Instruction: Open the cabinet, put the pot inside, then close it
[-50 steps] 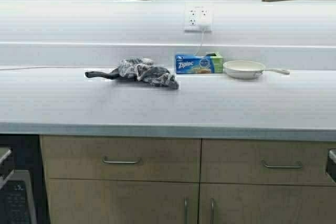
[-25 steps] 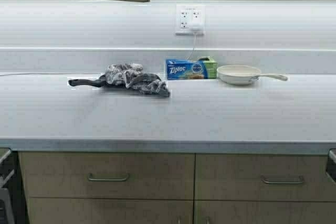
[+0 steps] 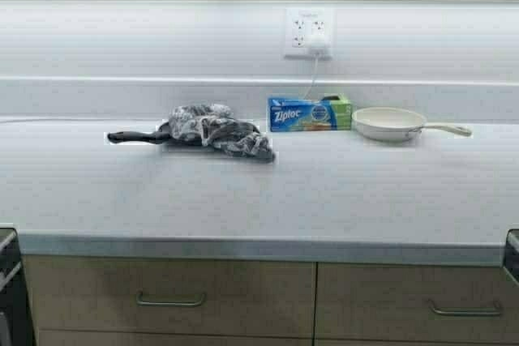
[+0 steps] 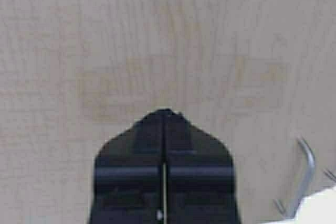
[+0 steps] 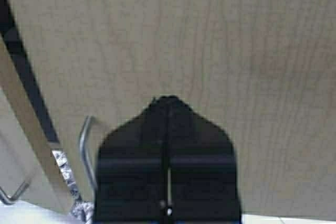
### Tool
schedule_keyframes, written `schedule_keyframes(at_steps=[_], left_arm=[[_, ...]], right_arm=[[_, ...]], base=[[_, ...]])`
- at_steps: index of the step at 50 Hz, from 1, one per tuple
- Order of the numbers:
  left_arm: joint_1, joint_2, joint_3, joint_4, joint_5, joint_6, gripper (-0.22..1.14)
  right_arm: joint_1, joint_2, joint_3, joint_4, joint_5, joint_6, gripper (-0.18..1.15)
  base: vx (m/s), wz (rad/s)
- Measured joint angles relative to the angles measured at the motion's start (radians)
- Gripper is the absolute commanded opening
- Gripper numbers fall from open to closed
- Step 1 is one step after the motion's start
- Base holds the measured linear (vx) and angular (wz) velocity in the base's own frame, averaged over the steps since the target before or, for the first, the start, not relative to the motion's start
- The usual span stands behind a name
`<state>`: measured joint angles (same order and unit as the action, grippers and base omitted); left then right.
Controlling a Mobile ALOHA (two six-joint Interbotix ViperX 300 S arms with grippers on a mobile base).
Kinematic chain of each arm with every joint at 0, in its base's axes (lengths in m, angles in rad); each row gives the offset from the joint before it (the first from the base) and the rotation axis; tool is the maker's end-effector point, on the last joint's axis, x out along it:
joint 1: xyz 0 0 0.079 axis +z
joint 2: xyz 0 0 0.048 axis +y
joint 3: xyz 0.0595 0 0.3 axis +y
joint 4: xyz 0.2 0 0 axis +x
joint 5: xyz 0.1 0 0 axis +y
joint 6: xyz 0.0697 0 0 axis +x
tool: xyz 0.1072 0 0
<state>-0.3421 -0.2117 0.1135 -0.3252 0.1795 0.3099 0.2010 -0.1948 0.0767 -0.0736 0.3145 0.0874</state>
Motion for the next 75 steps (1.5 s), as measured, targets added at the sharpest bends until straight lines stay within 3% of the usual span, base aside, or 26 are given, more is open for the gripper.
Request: schedule_keyframes(at_steps=[7, 25, 75], left_arm=[[-0.023, -0.012, 0.018, 0.0, 0.0, 0.003, 0.04], [-0.031, -0.017, 0.058, 0.0, -0.043, -0.003, 0.04], [-0.032, -0.017, 0.08, 0.0, -0.063, -0.003, 0.04]], right_arm=[[0.011, -0.015, -0.017, 0.002, 0.054, 0.008, 0.07], [0.066, -0.207, 0.195, 0.002, 0.074, 0.002, 0.07], [0.071, -0.196, 0.199, -0.002, 0.069, -0.002, 0.07]], base=[[0.15, -0.05], [0.09, -0.06], [0.0, 0.0]])
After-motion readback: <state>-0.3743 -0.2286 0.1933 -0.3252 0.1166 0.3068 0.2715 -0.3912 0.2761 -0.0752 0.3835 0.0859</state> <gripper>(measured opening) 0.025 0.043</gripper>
